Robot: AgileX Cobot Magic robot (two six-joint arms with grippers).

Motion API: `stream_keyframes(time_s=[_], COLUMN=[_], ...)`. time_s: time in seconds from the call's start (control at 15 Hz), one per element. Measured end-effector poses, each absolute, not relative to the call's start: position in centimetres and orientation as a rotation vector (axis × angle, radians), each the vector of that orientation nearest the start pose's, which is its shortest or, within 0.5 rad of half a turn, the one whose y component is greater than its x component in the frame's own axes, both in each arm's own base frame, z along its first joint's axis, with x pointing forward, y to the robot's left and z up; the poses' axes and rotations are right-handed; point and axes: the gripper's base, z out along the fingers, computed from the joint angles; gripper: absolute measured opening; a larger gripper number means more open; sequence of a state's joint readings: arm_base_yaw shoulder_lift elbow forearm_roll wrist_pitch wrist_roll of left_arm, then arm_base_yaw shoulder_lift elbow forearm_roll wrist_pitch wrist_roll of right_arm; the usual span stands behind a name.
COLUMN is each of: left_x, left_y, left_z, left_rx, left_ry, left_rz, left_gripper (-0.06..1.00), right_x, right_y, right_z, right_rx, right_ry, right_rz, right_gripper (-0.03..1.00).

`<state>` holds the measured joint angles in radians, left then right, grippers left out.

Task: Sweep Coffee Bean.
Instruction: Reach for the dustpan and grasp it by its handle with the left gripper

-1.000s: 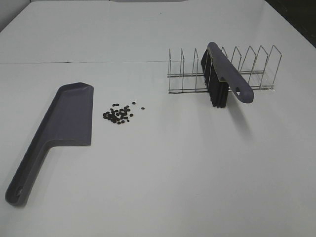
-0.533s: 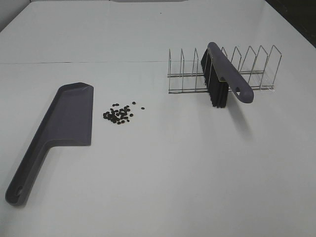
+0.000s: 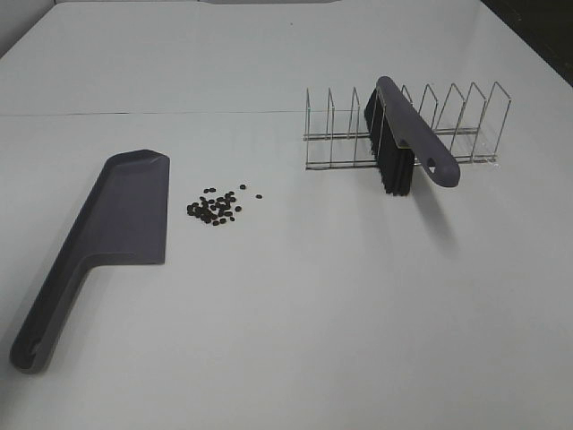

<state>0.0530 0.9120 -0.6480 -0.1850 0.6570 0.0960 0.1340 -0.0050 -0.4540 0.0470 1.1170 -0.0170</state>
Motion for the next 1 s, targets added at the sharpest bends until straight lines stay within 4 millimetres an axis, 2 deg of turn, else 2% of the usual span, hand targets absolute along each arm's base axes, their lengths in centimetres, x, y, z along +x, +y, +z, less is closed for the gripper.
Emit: stream_keyframes(time_s=[0.2,0.27,0.4,0.47,0.67,1.0], left_x=[21.8,23.8,26.0,26.6,29.3,30.4], left_y=[-0.4,-1.4,-3.7,-4.4,-7.0,-7.1], left_z=[26.0,24.8,23.5,23.1,19.3,14.0], left_rx=[-0.031,0.013,0.101,0.11,0.064,0.017], left_ry=[2.542,2.608,2.669,2.687,2.829,3.009], left_rz=[-0.188,-0.22,-0.263,-0.275,-0.295,-0.236], left_gripper=[0.85,0.85,0.85,0.85,0.85,0.85], right_x=[-0.4,-0.4,-0.4,-0.4,-0.4,-0.4], right_y=[0.3,0.3,0.3,0.3,0.3,0.3], right_z=[26.0,26.0,26.0,26.0,26.0,26.0], right_rx=[-0.164,-0.164,-0.164,-0.164,-0.164,-0.164], right_ry=[2.137,2.137,2.137,2.137,2.137,2.137], right_rz=[0.126,0.126,0.126,0.126,0.126,0.126], right_gripper=[0.95,0.95,0.95,0.95,0.95,0.95])
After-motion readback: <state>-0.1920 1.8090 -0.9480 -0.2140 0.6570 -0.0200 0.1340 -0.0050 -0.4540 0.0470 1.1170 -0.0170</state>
